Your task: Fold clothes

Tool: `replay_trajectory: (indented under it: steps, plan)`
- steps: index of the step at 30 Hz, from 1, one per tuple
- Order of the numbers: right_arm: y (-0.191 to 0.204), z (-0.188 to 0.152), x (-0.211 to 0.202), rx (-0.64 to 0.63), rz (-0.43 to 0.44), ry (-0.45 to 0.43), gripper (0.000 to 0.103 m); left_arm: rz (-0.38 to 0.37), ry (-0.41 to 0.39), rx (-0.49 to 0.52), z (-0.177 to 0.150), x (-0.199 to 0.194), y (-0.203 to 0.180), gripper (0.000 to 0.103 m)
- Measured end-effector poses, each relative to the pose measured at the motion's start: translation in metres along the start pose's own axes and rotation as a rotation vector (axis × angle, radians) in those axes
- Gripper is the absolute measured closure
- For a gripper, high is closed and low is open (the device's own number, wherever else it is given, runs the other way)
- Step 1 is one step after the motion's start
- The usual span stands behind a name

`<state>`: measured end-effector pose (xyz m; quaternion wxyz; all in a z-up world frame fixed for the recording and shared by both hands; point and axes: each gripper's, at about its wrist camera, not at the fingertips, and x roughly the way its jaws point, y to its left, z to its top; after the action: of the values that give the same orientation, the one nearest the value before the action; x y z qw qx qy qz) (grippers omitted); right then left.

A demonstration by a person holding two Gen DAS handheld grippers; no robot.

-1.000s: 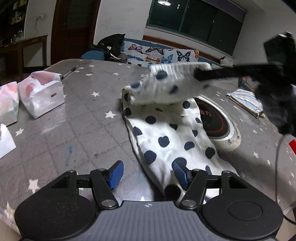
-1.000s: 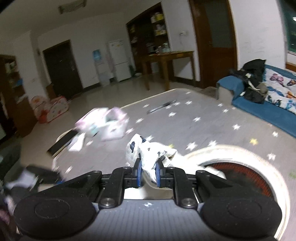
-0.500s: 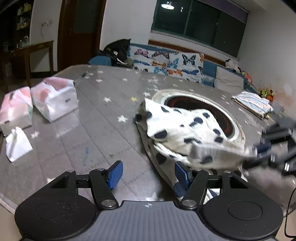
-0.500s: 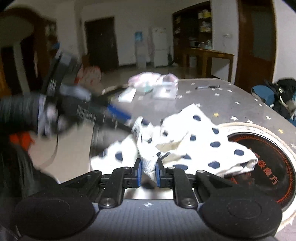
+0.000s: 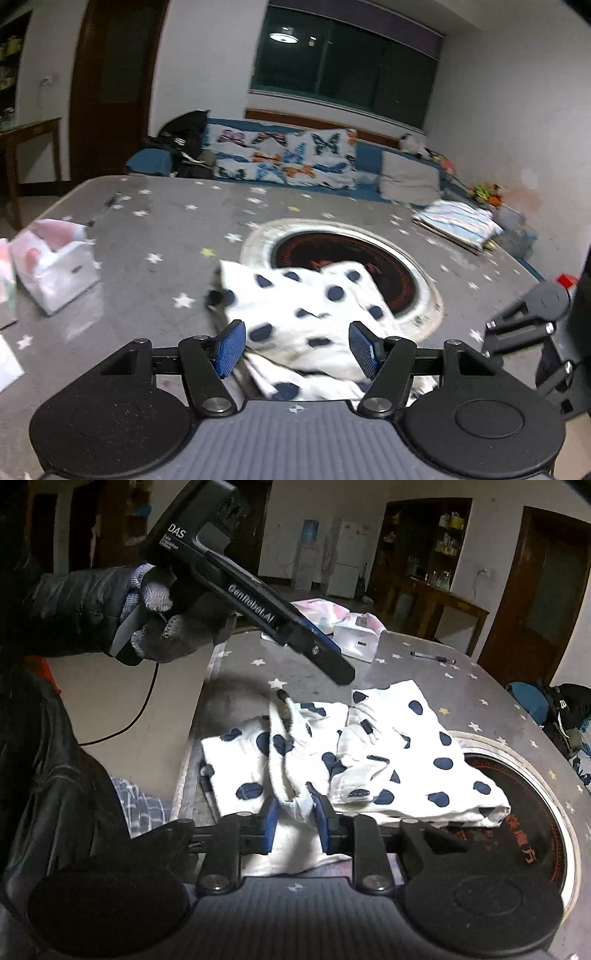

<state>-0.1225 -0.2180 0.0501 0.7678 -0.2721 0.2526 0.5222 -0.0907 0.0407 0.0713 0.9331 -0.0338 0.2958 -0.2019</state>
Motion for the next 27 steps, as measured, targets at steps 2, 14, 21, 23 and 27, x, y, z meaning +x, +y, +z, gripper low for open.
replay_trajectory:
  steps: [2, 14, 21, 23, 27]
  plan:
    - [0.004, -0.001, -0.003, -0.020, 0.003, 0.020, 0.081, -0.013, 0.022, 0.001, -0.007, 0.002, -0.002, 0.038]
    - [0.008, 0.003, 0.005, -0.026, -0.050, 0.016, 0.066, -0.053, 0.071, 0.112, -0.041, -0.017, -0.019, 0.044]
    - [0.008, 0.004, 0.007, -0.031, -0.053, 0.020, 0.088, -0.078, 0.094, 0.139, -0.045, -0.012, -0.019, 0.097]
    - [0.008, 0.006, 0.001, -0.033, -0.062, 0.011, 0.088, -0.088, 0.088, 0.127, -0.042, -0.016, -0.018, 0.098]
    - [0.012, 0.007, -0.014, -0.066, -0.082, -0.004, 0.089, -0.101, 0.068, 0.156, -0.040, -0.032, -0.024, 0.098]
